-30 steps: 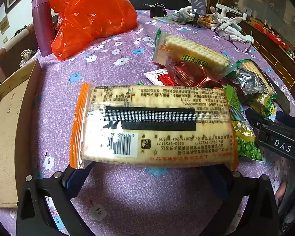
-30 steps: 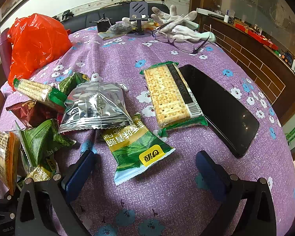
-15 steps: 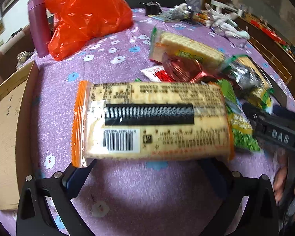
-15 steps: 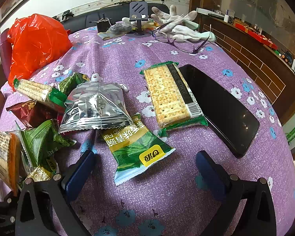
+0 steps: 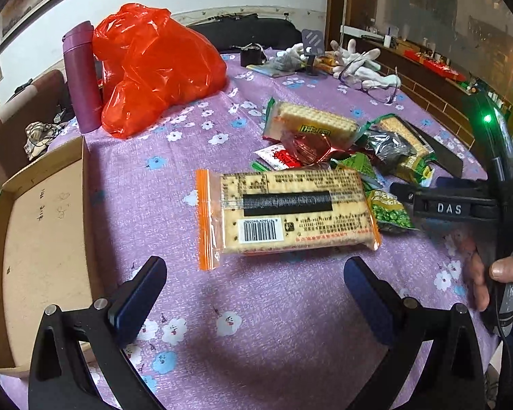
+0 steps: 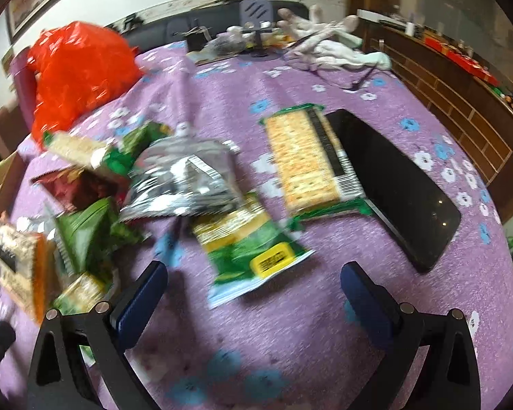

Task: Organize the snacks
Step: 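Lower the left tool onto the orange-ended cracker pack and close it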

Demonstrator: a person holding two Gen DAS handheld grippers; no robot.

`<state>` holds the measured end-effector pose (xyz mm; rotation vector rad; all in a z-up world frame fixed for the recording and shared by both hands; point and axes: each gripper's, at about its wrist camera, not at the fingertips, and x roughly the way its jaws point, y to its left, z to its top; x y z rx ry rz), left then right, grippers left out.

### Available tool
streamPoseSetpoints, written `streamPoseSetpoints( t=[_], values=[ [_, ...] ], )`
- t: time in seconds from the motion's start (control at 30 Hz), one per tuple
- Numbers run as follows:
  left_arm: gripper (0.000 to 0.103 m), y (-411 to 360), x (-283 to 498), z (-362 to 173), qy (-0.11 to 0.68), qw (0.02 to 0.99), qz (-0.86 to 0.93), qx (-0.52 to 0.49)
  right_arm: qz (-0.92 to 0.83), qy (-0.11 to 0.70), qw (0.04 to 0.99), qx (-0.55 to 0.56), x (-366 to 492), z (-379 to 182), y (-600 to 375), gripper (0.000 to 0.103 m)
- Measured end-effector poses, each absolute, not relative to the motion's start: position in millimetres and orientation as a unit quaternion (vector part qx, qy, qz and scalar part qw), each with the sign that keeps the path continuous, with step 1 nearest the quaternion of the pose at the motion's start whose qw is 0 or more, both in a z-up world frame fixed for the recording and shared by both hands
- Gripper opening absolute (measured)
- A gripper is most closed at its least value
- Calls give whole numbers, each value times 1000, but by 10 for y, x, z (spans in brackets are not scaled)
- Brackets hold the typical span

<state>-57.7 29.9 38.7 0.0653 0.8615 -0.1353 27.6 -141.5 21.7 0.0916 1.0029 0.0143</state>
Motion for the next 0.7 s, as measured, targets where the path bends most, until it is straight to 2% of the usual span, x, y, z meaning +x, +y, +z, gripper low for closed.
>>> streamPoseSetpoints(
  t=[0.1,0.27,0.53,0.7],
  values=[
    [103,346,-599,427,413,908,-64,26,43,479,875,51,203,259,-1297,96],
    [103,464,-647,534,400,914,-61,18,74,481,872,54,125,294,-1138,61],
    [103,865,-648,661,392,918,-50,-31,215,483,843,94,-31,415,-924,62],
    [103,1071,-606,675,400,911,-62,-73,197,452,864,97,-86,614,-1070,62]
  ],
)
